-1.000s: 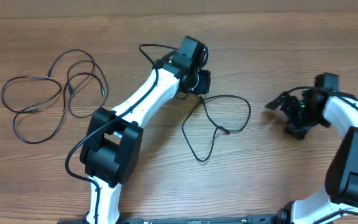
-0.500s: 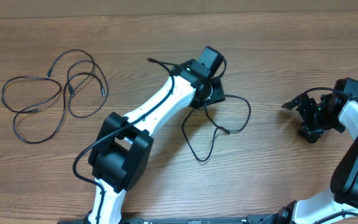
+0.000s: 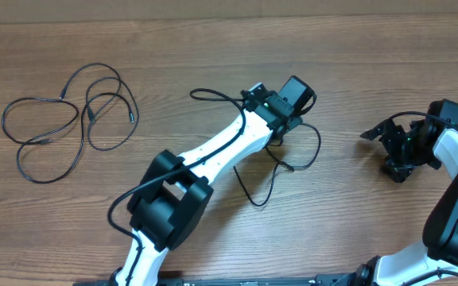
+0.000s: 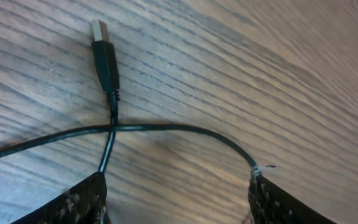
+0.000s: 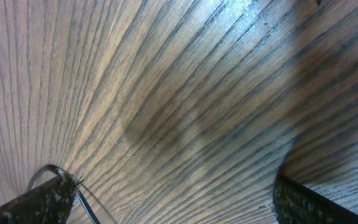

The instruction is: Untangle cables

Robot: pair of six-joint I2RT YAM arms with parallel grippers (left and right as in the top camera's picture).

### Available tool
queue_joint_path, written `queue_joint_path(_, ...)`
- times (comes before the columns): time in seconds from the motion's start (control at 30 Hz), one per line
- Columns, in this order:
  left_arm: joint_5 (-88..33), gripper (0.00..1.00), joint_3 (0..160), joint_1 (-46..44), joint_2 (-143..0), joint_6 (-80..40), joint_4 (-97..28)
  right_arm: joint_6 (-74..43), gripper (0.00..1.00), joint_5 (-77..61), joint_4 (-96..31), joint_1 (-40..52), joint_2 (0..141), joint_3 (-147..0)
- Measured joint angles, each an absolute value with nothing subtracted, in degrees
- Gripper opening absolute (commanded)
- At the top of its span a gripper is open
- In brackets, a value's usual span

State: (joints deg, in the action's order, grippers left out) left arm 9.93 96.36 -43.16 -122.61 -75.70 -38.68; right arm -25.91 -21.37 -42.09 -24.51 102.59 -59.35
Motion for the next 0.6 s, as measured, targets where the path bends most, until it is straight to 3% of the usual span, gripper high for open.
queue_joint_path(0.23,11.57,0.71,96.38,-42.39,-128.31,-80.53,-38.35,-25.91,1.0,-21.37,-42.09,-24.51,102.61,-59.35)
queue_joint_path(0.3,12.1,0.61,96.4,-42.0,-128.27,-81.06,-37.41,-25.91,1.0,-21.37,-42.09,-24.51,102.59,-59.35)
queue_joint_path(0.4,12.93,0.34,96.38,-40.6,-128.42,-81.69,-37.39,-25.89,1.0,-21.34,-42.06,-24.51,102.61,-59.35)
queue_joint_path(0.43,13.23,0.29,96.38,-39.99,-128.42,-81.3,-37.41,-25.91,1.0,-21.32,-42.06,-24.51,102.59,-59.35)
queue_joint_path(0.6,15.4,0.23,96.38,-37.41,-128.49,-76.79,-38.35,-25.89,1.0,-21.3,-42.06,-24.51,102.61,-59.35)
